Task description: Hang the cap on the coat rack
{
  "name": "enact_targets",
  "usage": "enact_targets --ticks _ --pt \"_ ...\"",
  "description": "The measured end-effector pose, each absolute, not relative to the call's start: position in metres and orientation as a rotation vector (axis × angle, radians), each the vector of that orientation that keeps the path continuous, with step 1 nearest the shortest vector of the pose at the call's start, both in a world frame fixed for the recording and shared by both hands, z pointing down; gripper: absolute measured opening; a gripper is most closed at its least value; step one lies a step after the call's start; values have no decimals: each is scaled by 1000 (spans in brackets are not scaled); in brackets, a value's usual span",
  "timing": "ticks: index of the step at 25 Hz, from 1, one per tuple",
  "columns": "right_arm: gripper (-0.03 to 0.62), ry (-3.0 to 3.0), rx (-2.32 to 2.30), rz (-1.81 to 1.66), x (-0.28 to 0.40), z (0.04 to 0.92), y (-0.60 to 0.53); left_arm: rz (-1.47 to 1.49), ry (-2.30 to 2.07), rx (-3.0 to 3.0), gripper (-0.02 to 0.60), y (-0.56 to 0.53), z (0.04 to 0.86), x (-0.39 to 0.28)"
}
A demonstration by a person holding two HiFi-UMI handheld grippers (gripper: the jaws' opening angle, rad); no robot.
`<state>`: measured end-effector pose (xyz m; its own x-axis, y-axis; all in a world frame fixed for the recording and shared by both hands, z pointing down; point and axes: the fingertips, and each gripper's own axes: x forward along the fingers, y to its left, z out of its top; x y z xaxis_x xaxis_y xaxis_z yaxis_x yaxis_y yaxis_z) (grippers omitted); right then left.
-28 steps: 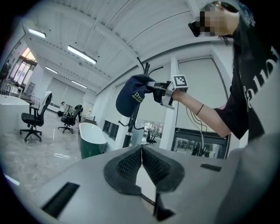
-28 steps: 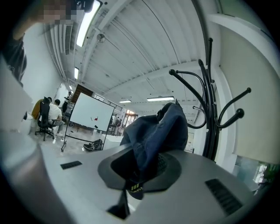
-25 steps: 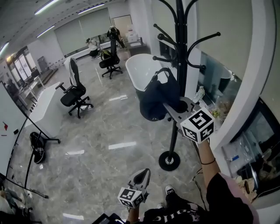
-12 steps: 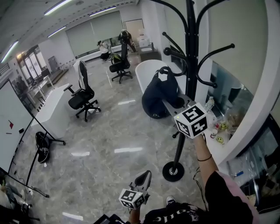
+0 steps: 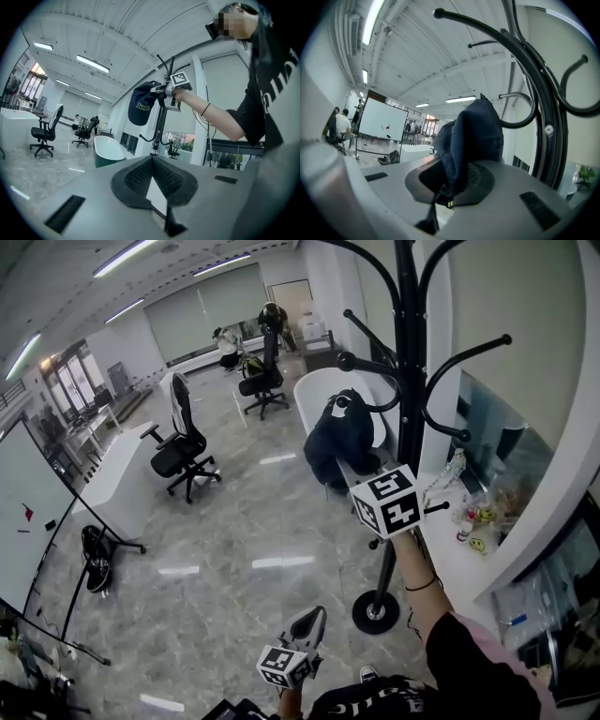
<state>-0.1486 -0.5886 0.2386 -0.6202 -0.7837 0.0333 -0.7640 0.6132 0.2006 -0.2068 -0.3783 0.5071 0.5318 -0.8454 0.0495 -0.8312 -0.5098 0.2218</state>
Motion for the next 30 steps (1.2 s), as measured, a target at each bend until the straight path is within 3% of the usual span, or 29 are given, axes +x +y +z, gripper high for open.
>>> enact_targets --ticks 18,30 --pt "35 -2816 1599 180 -141 256 -635 -73 -1414 2531 5 -389 517 -204" --pt "37 -2771 1617 110 -110 285 -627 -75 -1377 2535 5 -384 513 -198"
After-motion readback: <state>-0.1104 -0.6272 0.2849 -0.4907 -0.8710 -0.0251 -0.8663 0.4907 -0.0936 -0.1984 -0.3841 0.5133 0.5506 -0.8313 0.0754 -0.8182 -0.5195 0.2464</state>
